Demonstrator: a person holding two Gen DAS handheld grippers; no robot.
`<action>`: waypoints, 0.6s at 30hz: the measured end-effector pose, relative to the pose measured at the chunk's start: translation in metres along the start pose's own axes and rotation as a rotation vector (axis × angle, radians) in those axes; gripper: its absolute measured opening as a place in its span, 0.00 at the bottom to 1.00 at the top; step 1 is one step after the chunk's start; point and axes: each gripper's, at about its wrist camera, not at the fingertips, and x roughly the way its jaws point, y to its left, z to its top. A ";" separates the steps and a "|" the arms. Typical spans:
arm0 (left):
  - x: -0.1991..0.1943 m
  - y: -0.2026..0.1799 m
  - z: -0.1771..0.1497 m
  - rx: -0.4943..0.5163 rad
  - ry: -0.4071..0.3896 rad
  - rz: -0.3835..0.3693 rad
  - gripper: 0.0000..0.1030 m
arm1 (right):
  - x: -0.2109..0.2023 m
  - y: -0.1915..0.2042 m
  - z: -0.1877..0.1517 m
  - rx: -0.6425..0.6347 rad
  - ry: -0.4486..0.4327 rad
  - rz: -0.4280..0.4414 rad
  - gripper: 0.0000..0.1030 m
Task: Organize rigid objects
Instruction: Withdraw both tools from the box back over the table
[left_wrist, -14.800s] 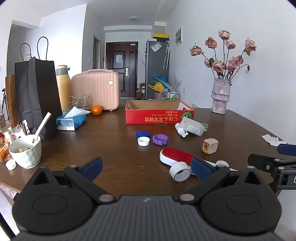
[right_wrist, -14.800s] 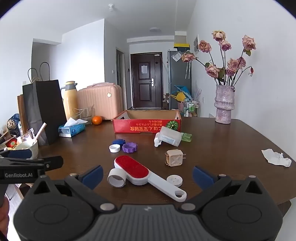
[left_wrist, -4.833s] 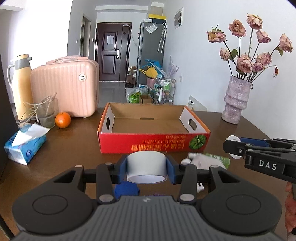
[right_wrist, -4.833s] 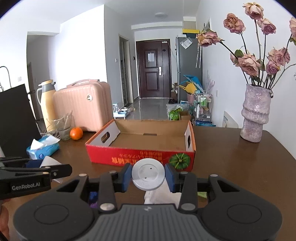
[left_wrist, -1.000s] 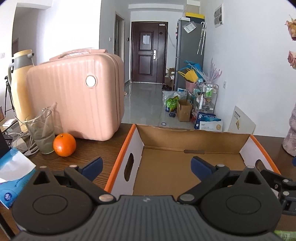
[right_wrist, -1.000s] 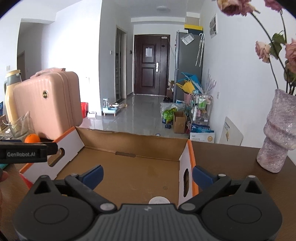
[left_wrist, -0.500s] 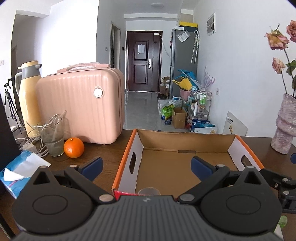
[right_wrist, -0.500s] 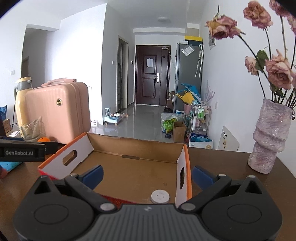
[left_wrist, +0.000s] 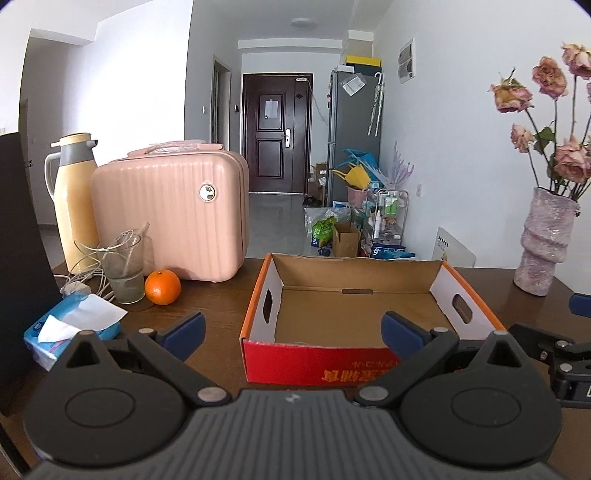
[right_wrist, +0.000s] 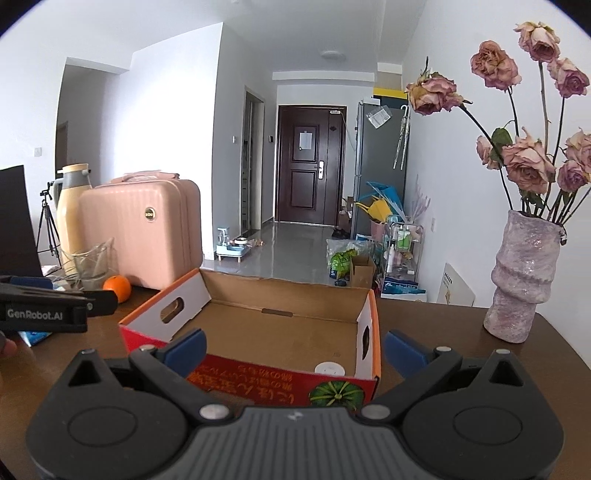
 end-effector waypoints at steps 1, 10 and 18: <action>-0.005 0.000 -0.001 0.003 -0.002 -0.002 1.00 | -0.004 0.001 -0.001 0.001 0.000 -0.001 1.00; -0.042 0.005 -0.017 0.019 0.004 -0.028 1.00 | -0.042 0.011 -0.019 -0.014 0.001 -0.004 1.00; -0.066 0.012 -0.039 0.038 0.037 -0.034 1.00 | -0.072 0.015 -0.042 -0.020 0.024 -0.019 1.00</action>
